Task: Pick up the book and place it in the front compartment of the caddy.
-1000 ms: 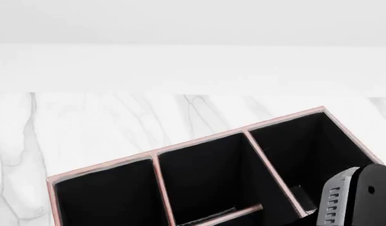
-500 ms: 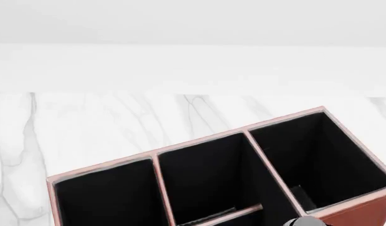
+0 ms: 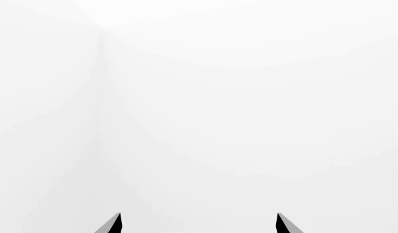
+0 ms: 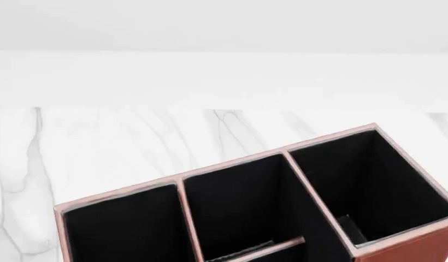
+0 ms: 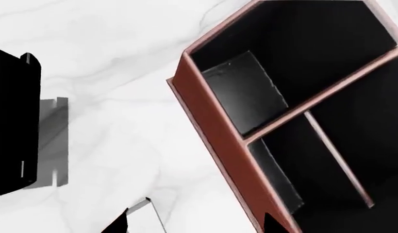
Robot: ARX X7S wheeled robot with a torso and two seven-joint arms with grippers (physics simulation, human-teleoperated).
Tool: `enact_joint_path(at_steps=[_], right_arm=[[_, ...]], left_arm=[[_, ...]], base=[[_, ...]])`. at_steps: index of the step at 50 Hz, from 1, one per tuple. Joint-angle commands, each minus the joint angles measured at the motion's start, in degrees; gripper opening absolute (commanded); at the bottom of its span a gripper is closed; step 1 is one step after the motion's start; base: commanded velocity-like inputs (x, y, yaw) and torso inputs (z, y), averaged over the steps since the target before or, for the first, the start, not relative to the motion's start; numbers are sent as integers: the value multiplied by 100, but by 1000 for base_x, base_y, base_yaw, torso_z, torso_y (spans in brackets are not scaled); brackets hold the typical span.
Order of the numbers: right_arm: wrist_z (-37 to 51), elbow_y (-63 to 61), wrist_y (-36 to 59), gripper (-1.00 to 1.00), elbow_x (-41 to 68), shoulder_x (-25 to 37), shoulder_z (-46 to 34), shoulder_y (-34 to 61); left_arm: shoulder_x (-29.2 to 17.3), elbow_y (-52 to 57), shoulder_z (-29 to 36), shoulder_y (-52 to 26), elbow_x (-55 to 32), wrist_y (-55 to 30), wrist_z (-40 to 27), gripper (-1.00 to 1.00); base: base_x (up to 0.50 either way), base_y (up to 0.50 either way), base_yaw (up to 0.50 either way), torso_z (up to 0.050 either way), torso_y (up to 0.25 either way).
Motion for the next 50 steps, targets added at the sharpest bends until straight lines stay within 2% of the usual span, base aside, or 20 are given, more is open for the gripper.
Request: enact_joint_path(at_steps=[1, 21, 30, 35, 43, 50], right_arm=[[-173, 0, -274, 100, -627, 110, -525, -127], [-91, 0, -349, 100, -1142, 108, -1043, -486], [-164, 0, -336, 100, -1234, 70, -1212, -368], [-160, 0, -98, 100, -1255, -137, -1727, 208], [93, 1, 132, 100, -1125, -423, -3222, 1624], [277, 76, 334, 100, -1183, -706, -3663, 1852]], left_arm=[[72, -22, -66, 14, 72, 11, 102, 100], [41, -27, -76, 7, 27, 15, 69, 100], [21, -30, -81, 8, 16, 22, 54, 100], [28, -42, -70, 31, 15, 53, 53, 100], [17, -42, -71, 56, 7, 70, 46, 100], [13, -49, -72, 82, 4, 98, 40, 100]], base=[[0, 0, 0, 0, 0], [0, 0, 0, 0, 0], [0, 0, 0, 0, 0], [0, 0, 0, 0, 0], [0, 0, 0, 0, 0], [0, 0, 0, 0, 0]])
